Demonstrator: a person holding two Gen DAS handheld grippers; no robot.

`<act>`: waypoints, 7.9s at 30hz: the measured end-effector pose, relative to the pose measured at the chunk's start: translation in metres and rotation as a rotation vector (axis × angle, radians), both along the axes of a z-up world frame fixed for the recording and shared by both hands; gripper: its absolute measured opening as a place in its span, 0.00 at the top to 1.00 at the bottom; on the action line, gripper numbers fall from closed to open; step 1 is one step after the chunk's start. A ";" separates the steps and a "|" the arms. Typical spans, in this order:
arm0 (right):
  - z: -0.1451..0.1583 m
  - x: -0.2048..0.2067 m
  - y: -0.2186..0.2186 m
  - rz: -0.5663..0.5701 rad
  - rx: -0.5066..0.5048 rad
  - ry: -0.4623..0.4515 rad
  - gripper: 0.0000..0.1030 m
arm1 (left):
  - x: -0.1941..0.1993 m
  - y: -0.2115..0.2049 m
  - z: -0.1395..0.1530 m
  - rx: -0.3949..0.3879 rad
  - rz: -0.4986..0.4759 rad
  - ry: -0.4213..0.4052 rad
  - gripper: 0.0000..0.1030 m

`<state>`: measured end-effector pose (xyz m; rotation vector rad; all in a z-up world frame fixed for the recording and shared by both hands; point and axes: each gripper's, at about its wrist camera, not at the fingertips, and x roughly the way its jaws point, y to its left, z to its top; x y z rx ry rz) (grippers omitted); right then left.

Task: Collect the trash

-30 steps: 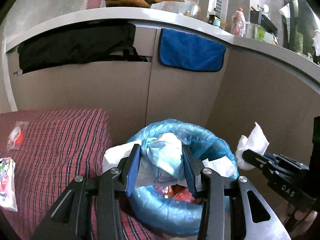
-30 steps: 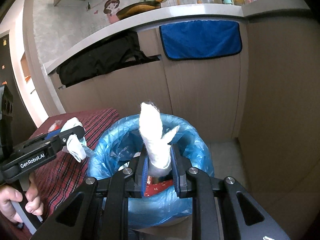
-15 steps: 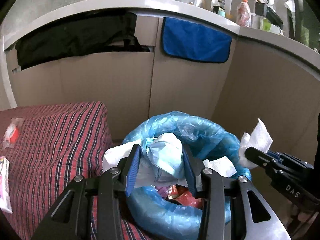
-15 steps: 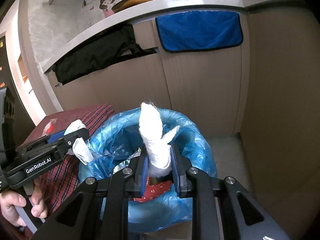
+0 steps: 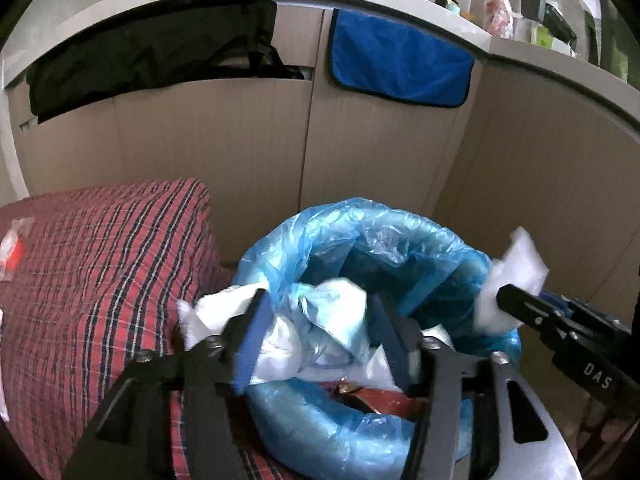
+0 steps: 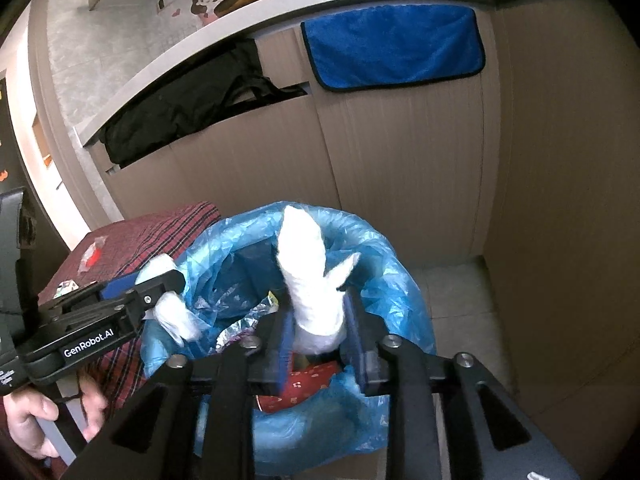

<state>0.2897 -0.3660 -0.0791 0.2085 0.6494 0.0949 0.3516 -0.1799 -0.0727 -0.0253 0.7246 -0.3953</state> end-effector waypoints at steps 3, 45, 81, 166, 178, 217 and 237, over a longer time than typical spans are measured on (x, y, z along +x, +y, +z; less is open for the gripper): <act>0.001 -0.003 -0.002 -0.008 0.012 -0.013 0.66 | -0.002 0.000 0.004 0.005 0.008 -0.023 0.42; 0.061 0.009 0.332 0.642 -0.051 0.076 0.63 | -0.118 0.432 0.051 -0.078 0.667 -0.111 0.39; -0.022 0.076 0.431 0.700 -0.044 0.281 0.68 | -0.053 0.438 0.024 -0.153 0.555 0.004 0.39; 0.114 -0.118 0.059 0.053 -0.164 -0.281 0.81 | -0.127 0.087 0.101 -0.119 0.033 -0.138 0.48; 0.060 -0.067 0.003 -0.022 -0.062 -0.171 0.81 | -0.055 0.024 0.056 -0.013 -0.003 -0.103 0.48; 0.003 -0.014 -0.002 -0.027 -0.029 -0.044 0.64 | -0.021 0.025 0.012 0.004 0.083 -0.009 0.42; 0.056 -0.212 0.108 0.057 -0.134 -0.103 0.64 | -0.248 0.136 0.099 0.005 0.068 -0.212 0.42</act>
